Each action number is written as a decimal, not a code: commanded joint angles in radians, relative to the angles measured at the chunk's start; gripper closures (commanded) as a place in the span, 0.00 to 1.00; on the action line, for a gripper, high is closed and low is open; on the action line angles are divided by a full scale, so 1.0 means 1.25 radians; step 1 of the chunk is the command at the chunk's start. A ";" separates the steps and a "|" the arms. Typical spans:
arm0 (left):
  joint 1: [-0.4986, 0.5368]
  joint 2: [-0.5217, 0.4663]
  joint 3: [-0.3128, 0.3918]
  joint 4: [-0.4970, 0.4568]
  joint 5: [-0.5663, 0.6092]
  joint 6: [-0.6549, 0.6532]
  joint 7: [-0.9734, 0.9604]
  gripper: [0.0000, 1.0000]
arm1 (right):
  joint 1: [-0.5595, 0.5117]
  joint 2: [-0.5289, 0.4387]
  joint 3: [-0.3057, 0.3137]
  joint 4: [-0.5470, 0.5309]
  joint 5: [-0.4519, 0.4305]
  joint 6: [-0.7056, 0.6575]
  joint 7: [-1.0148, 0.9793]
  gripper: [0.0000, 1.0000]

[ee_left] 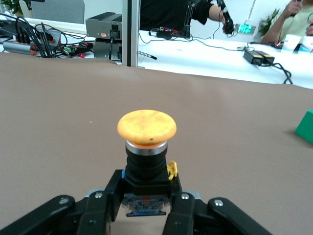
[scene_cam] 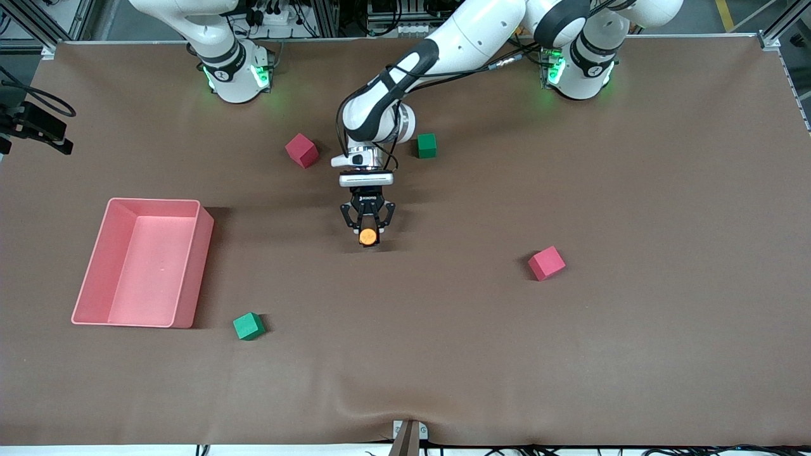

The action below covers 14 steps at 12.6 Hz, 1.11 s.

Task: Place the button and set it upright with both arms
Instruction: 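Lift and turn the button upright with the left gripper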

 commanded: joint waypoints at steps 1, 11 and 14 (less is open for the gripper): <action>-0.010 0.032 0.009 0.019 0.039 0.001 -0.056 1.00 | -0.012 0.010 0.007 0.019 0.005 -0.009 0.001 0.00; -0.026 0.068 0.007 0.012 0.024 0.001 -0.067 0.01 | -0.007 0.010 0.007 0.019 0.005 -0.011 0.002 0.00; -0.029 0.058 -0.006 0.012 -0.036 0.001 -0.070 0.00 | -0.006 0.010 0.007 0.019 0.005 -0.012 0.002 0.00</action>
